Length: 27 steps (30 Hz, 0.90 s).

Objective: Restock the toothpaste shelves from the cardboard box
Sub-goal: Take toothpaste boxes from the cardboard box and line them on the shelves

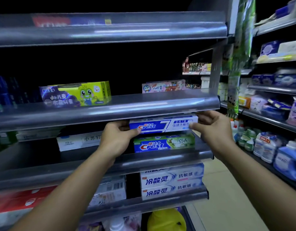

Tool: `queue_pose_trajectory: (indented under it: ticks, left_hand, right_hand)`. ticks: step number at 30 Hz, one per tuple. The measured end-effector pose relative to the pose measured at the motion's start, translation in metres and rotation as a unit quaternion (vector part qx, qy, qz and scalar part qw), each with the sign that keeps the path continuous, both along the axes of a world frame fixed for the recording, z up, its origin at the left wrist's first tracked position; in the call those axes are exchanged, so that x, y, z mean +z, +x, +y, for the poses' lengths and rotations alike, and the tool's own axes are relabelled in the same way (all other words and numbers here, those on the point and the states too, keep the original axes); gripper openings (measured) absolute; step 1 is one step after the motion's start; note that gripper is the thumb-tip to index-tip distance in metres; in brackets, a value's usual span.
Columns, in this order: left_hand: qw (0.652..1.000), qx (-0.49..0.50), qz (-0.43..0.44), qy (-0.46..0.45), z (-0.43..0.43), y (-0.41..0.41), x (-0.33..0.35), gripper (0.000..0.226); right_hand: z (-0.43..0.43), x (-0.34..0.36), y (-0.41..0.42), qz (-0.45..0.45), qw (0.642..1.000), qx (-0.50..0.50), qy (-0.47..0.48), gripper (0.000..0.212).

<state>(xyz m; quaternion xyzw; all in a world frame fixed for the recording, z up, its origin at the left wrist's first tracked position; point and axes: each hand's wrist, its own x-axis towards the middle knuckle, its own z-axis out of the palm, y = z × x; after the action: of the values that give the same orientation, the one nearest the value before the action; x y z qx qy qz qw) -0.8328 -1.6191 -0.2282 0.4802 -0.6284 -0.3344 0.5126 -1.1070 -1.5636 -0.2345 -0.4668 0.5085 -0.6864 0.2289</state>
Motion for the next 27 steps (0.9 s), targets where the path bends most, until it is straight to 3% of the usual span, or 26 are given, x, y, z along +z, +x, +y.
queue_pose_trajectory:
  ticks: [3, 10, 22, 27]
  left_hand:
    - [0.989, 0.038, -0.139, 0.021, -0.01, 0.001, -0.012, 0.036]
    - [0.987, 0.055, -0.147, 0.032, -0.021, 0.006, -0.023, 0.027]
    - [0.96, 0.097, -0.258, 0.045, -0.043, -0.013, -0.006, 0.034]
    - [0.951, 0.107, -0.29, -0.005, -0.025, -0.002, 0.0, 0.034]
  right_hand:
    - [-0.004, -0.018, -0.001, 0.074, 0.995, -0.015, 0.061, 0.054]
    - [-0.007, -0.027, -0.005, 0.208, 0.969, -0.075, 0.113, 0.064]
    - [-0.058, -0.008, 0.0, 0.245, 0.939, -0.135, 0.202, 0.032]
    - [-0.039, -0.009, 0.011, 0.318, 0.911, -0.182, 0.19, 0.041]
